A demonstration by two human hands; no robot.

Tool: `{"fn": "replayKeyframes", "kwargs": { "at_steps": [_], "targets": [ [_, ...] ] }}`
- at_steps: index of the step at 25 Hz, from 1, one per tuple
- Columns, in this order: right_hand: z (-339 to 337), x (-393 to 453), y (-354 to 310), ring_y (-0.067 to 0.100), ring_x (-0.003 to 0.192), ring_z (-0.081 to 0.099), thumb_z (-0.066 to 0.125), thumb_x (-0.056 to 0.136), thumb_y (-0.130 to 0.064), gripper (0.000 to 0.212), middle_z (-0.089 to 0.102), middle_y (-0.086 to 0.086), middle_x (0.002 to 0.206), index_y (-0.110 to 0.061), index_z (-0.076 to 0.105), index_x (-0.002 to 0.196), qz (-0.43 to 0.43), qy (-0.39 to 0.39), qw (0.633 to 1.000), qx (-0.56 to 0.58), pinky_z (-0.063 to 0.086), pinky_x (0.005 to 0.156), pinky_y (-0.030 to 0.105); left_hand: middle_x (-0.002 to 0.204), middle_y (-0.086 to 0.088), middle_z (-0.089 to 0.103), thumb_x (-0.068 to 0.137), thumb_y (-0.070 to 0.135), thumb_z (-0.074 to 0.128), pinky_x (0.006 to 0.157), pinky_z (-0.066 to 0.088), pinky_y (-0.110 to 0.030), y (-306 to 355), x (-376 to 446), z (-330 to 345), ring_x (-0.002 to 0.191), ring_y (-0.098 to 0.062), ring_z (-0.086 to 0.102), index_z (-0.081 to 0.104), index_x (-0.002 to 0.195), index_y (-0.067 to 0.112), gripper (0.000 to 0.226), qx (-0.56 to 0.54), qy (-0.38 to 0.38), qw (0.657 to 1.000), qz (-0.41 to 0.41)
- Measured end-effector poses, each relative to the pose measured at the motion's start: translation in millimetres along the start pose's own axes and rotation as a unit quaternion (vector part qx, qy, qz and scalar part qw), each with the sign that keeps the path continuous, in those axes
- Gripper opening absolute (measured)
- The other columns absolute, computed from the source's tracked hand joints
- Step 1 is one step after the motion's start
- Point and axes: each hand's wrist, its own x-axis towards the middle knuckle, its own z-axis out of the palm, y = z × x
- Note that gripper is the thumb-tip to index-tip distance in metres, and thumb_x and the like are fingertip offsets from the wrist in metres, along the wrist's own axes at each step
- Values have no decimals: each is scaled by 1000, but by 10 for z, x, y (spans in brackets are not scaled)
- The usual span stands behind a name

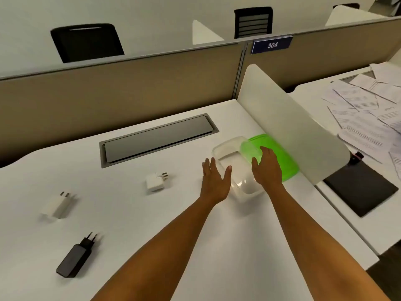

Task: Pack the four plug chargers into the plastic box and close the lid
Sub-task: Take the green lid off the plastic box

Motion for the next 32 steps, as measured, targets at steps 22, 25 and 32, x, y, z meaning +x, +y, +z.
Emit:
{"fn": "replayKeyframes", "kwargs": {
  "at_steps": [22, 25, 32],
  "targets": [
    [-157, -641, -577, 36, 108, 62, 59, 90, -24, 31, 70, 11, 116, -9, 65, 116, 138, 9, 983, 124, 47, 89, 37, 165, -5, 17, 100, 57, 35, 117, 31, -52, 139, -532, -526, 146, -34, 29, 7, 157, 28, 70, -306, 13, 936, -172],
    [-151, -976, -791, 32, 105, 63, 58, 90, -27, 28, 71, 7, 112, -11, 67, 112, 128, -9, 982, 139, 43, 82, 32, 158, -2, 34, 98, 63, 30, 109, 41, -52, -175, -800, -868, 137, -31, 41, 23, 155, 26, 68, -321, -5, 929, -185],
    [112, -1832, -1290, 27, 101, 64, 59, 91, -32, 25, 71, 2, 109, -15, 67, 108, 104, -83, 980, 150, 38, 78, 28, 130, 2, 59, 103, 54, 27, 90, 50, -41, -837, -1652, -1545, 120, -22, 55, 52, 138, 21, 55, -363, 52, 909, -196]
  ]
}}
